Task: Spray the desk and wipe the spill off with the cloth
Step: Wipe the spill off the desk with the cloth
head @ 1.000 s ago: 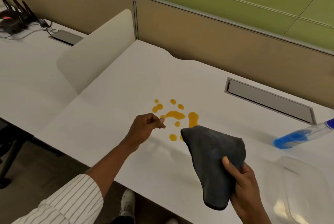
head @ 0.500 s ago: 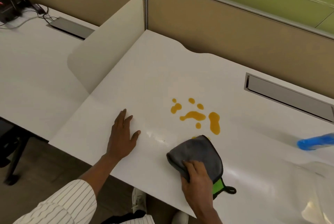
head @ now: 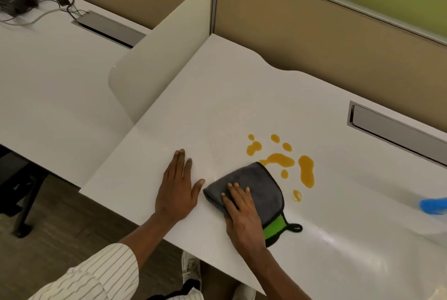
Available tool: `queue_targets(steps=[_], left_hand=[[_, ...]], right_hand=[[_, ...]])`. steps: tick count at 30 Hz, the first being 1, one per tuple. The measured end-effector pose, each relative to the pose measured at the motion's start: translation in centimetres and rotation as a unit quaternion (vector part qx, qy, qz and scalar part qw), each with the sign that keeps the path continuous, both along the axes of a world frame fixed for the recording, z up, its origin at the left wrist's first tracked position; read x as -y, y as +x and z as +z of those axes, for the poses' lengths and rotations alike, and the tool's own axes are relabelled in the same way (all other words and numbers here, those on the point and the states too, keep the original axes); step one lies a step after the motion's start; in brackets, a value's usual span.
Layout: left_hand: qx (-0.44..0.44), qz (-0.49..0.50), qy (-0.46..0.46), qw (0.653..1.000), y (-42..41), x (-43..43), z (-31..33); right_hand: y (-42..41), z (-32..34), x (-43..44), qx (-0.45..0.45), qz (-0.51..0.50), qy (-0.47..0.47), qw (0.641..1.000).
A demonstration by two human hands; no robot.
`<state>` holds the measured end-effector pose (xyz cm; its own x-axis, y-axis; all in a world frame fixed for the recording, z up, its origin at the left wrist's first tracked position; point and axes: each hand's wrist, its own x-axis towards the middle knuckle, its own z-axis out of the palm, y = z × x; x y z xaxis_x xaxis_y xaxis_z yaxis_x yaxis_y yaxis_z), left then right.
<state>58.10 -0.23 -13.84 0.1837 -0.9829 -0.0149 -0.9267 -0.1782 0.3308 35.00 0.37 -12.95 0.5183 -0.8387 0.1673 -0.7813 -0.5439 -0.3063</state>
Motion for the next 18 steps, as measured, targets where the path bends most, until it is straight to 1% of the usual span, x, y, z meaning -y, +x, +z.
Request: queue_targets(steps=[3,5,6,9,12,15,18], left_hand=[[-0.002,0.002,-0.008,1.0,-0.1,0.1,0.0],[-0.002,0.003,-0.013,1.0,0.0,0.1,-0.1],[-0.002,0.004,-0.015,1.0,0.1,0.1,-0.2],[-0.005,0.004,-0.018,1.0,0.0,0.2,-0.3],[0.007,0.005,-0.014,1.0,-0.1,0.2,-0.3],[0.037,0.013,-0.003,0.999,-0.9,0.3,0.0],[0.038,0.046,0.009,0.998,-2.3,0.7,0.6]], right_hand=[[1.0,0.6,4.5,0.012,-0.07,0.022,0.997],[1.2,1.3,6.3,-0.002,-0.112,0.055,0.992],[1.1,1.5,6.5,-0.012,-0.118,0.075,0.99],[0.4,1.6,3.9,-0.067,-0.083,0.099,0.989],[-0.9,1.4,-1.2,-0.116,-0.069,0.068,0.989],[-2.3,1.2,-5.2,-0.141,-0.103,0.039,0.984],[-3.2,1.7,-5.2,-0.143,-0.145,0.071,0.976]])
